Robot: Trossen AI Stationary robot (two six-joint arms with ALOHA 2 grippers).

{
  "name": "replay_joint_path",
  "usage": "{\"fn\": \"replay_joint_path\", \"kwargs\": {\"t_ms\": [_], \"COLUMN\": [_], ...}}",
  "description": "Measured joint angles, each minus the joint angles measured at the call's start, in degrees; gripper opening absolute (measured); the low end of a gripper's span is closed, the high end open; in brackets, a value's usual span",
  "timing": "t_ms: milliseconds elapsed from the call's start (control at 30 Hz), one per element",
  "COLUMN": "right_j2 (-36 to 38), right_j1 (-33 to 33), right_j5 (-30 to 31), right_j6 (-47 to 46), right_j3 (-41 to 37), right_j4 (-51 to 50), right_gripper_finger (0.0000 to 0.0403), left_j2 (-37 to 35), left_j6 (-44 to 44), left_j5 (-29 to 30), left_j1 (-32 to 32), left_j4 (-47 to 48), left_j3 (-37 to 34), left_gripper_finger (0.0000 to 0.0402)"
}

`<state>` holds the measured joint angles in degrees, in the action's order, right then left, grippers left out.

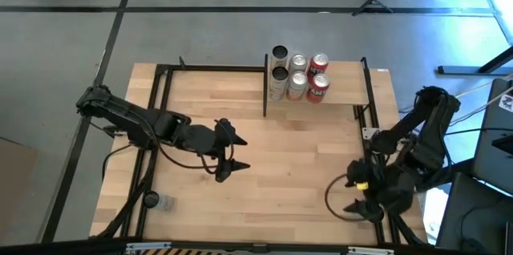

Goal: Place canned beverage on shelf
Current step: Put the right black soda can onto the shelf

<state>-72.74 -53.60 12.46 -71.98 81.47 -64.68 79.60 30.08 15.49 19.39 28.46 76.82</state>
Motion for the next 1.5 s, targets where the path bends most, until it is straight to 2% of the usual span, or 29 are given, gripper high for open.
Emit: {"fn": "replay_joint_path", "kwargs": {"t_ms": [233, 433, 567, 900, 1333, 1500], "right_j2": [-3.5, -5.3, -5.3, -7.4, -13.4, -13.8], "right_j1": [-5.6, -8.5, -9.6, -10.6, -10.6, -10.6], "right_j5": [-3.7, -7.8, -11.7, -16.1, -21.1, -21.1], "right_j6": [-7.3, -12.6, -17.8, -28.3, -29.7, -30.4], "right_j3": [0.0, 0.0, 0.0, 0.0, 0.0, -0.1], "right_j4": [-1.8, -9.8, -14.6, -15.6, -16.0, -16.1], "right_gripper_finger": [0.0376, 0.0376, 0.0376, 0.0376, 0.0376, 0.0376], "left_j2": [-0.1, -0.1, -0.1, -0.1, -0.1, -0.1], "left_j6": [-0.2, -0.6, -0.7, -0.6, -0.6, -0.6], "left_j5": [2.1, 2.4, 3.1, 3.1, 3.1, 3.1], "left_j1": [0.2, 0.1, 0.1, 0.1, 0.1, 0.1], "left_j4": [-1.4, -1.4, -1.3, -1.3, -1.3, -1.3], "left_j3": [0.0, 0.0, 0.0, 0.0, 0.0, 0.0], "left_gripper_finger": [0.0350, 0.0351, 0.0350, 0.0350, 0.0351, 0.0351]}}
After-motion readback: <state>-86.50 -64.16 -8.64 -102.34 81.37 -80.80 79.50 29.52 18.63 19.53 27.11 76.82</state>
